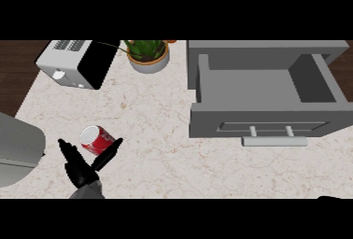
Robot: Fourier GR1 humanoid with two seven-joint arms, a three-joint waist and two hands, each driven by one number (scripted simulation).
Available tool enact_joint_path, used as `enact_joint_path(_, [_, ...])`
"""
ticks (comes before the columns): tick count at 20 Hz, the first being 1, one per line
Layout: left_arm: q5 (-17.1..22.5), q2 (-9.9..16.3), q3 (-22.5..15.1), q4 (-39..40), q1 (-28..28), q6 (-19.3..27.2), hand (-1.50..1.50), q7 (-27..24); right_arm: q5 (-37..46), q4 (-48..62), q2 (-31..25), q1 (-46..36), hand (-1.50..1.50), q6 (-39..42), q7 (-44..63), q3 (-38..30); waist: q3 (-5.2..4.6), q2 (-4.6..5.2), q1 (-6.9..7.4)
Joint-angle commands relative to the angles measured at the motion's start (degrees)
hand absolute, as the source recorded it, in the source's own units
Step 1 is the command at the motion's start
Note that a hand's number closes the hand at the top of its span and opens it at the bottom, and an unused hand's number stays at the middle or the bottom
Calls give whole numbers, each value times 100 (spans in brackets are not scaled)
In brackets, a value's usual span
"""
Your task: Pick up the can, place it into the drawer and close the drawer
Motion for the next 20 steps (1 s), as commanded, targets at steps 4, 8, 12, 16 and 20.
enact_joint_path(4, [-149, 319, 114, 973, -712, -798, -150, 174, 175, 159, 202, 56, -150, 65, -340, 71, -4, 8, -16])
enact_joint_path(8, [-168, 40, 159, 1018, -645, -1275, 150, -285, 153, 248, 165, -13, -150, 108, -304, 25, -4, 7, -7])
enact_joint_path(12, [-252, 169, 261, 1262, -1034, -1381, 150, -189, 35, -12, 1, -44, -150, 93, -58, -244, -4, 4, -14])
enact_joint_path(16, [-325, 111, 284, 1100, -850, -1540, 150, -395, 126, -87, 165, 120, -150, 156, -123, -111, -3, 1, -7])
enact_joint_path(20, [-893, 173, -576, 1394, -1579, -2090, 150, 229, 218, -181, 101, -248, -150, -55, 203, 58, -10, 20, -101])
